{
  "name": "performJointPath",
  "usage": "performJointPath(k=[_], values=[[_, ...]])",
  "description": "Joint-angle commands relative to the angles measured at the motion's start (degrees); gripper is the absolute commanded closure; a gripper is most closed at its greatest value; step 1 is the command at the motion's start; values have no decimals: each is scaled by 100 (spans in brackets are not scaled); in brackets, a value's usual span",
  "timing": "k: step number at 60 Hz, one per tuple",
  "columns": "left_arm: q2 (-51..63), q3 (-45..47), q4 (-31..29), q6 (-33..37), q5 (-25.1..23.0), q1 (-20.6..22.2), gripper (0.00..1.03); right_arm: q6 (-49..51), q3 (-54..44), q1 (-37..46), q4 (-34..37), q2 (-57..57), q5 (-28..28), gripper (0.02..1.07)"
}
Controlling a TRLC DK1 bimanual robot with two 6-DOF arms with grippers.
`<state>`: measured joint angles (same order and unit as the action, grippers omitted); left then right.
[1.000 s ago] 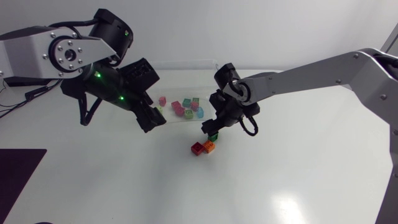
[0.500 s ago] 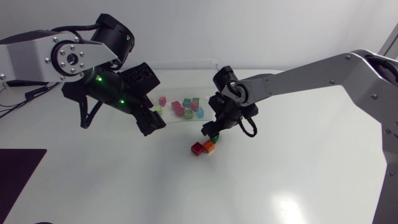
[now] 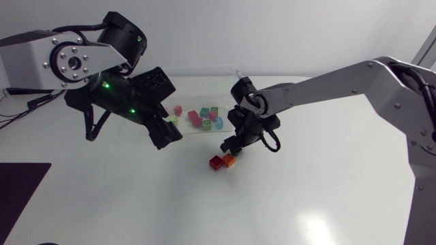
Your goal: Place the duplo bricks in the container
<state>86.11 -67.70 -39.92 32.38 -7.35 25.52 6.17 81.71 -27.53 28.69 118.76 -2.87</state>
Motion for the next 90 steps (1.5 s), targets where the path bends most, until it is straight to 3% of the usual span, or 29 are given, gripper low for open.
performJointPath(k=[1, 5, 14, 50, 81, 85, 90], values=[[-138, 143, -51, 137, -56, 32, 10, -143, 108, -7, 137, 191, 50, 56], [-138, 170, -51, 137, -56, 32, 10, -143, 99, 2, 137, 209, 50, 58], [-129, 196, -51, 146, -56, 59, 10, -143, 73, 37, 58, 165, 24, 76], [-68, 275, -42, 154, -56, 129, 10, -143, -296, 143, 120, -661, -3, 77], [-129, 301, -51, 137, -56, 146, 10, -37, -613, 239, 190, -318, 24, 76], [-138, 310, -51, 128, -56, 155, 10, -29, -665, 248, 181, -310, 15, 75], [-138, 301, -51, 137, -56, 164, 10, -29, -701, 266, 207, -292, 6, 48]])
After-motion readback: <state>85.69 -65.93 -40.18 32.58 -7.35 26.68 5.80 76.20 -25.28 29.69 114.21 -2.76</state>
